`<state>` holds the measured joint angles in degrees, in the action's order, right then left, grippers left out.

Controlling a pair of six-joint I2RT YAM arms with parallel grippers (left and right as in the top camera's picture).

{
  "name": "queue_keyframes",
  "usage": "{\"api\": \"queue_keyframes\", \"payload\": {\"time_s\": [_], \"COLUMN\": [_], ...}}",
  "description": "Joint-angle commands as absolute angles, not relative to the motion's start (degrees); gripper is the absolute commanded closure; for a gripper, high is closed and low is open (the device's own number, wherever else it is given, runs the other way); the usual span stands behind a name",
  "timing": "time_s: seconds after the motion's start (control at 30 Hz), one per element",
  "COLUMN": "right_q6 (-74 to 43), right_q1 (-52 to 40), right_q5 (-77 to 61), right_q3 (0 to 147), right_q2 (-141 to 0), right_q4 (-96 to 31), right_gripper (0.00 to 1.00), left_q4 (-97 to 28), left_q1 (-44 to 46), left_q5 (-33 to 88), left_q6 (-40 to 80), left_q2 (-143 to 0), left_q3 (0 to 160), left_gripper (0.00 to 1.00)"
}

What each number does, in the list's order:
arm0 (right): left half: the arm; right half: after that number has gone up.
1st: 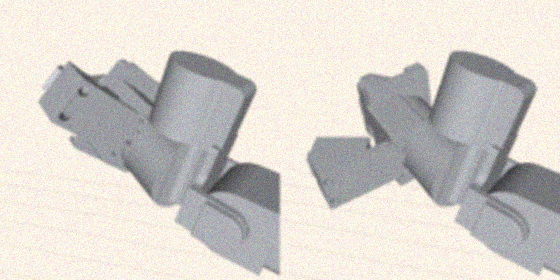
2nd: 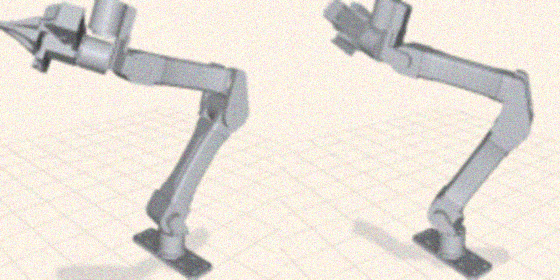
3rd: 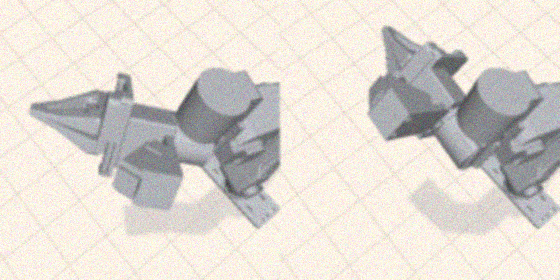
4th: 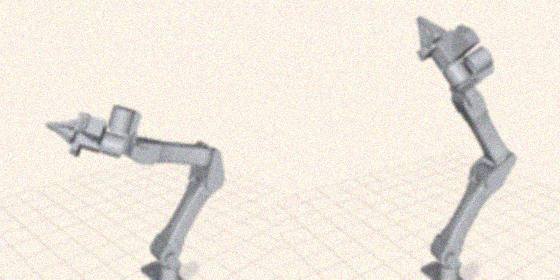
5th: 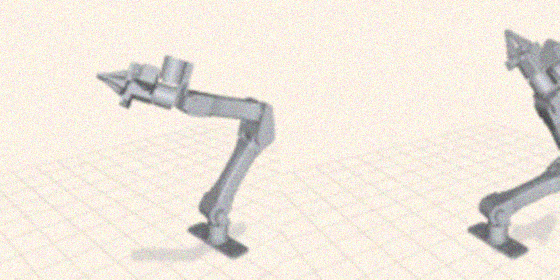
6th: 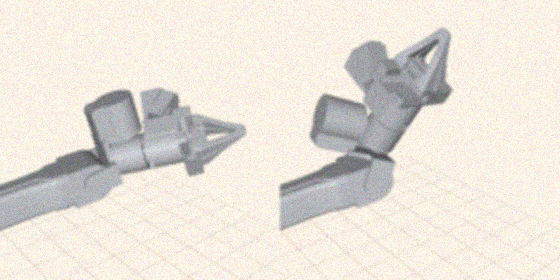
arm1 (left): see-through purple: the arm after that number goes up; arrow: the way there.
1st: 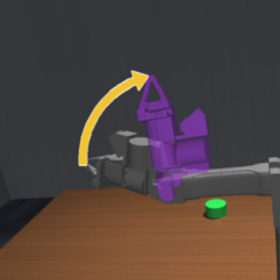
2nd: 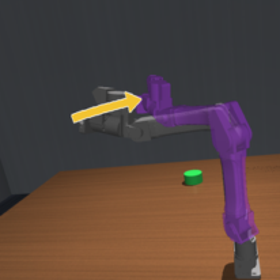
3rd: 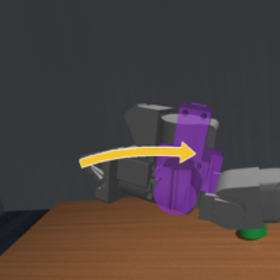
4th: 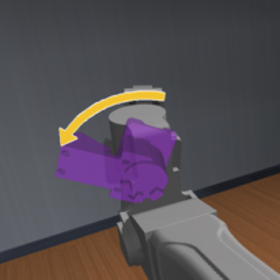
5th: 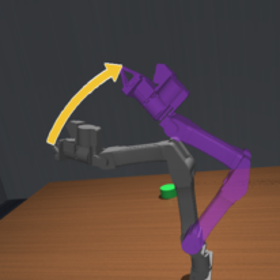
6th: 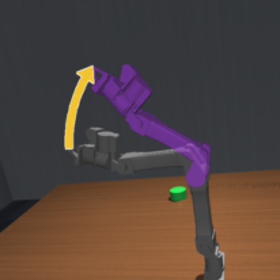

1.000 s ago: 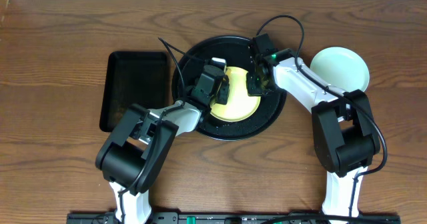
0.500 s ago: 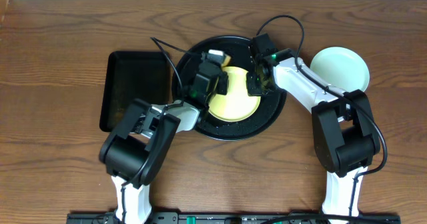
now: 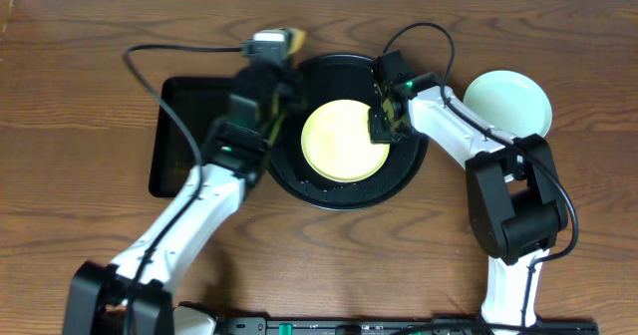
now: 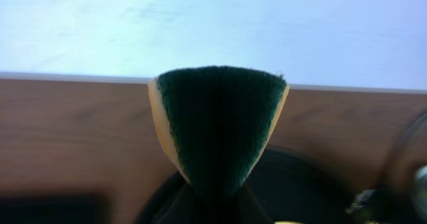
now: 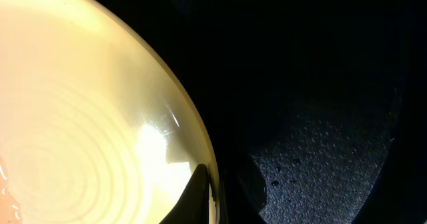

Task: Clean dirty plates on tray and stack at the side
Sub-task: 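Move the sponge back over the black rectangular tray with the left gripper, then lift the yellow plate with the right gripper and carry it rightward, then lower the yellow plate onto the stacked green plates with the right gripper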

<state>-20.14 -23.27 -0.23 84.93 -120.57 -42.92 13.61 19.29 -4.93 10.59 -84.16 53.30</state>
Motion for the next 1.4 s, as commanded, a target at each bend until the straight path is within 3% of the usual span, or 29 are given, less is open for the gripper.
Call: {"api": "queue_keyframes", "payload": {"time_s": [0.0,0.23,0.47,0.83,1.0,1.17,1.37], "right_q6": [-18.7,-15.3,-7.7,7.6,13.5,15.4,13.1], "right_q1": [-23.3,-23.4,-25.6,-41.0,-47.4,-50.5,-50.4], "right_q5": [1.1,8.5,19.4,57.3,76.9,77.8,77.7], "right_q3": [83.9,89.6,92.5,92.6,92.6,92.6,92.6], "right_q2": [-122.9,-116.6,-106.1,-101.3,-103.4,-103.9,-103.9], "right_q4": [-42.6,-46.0,-45.6,-39.6,-29.1,-24.5,-24.2], "right_gripper": [0.99,0.99,0.99,0.99,0.99,0.99,0.99], "left_q4": [6.1,-11.6,-18.6,-23.1,-23.1,-23.1,-24.0], "left_q1": [14.5,0.6,-10.0,-12.6,-12.6,-12.6,-12.6], "left_q5": [-5.3,10.9,27.7,30.5,30.4,30.2,21.2], "left_q6": [13.0,18.4,19.9,21.7,21.5,19.8,18.9], "left_q2": [-82.6,-82.7,-82.7,-82.7,-82.7,-82.7,-82.7], "left_q3": [53.2,53.2,53.2,53.1,52.8,52.7,52.6], "left_gripper": [0.92,0.93,0.92,0.92,0.92,0.92,0.92]}}
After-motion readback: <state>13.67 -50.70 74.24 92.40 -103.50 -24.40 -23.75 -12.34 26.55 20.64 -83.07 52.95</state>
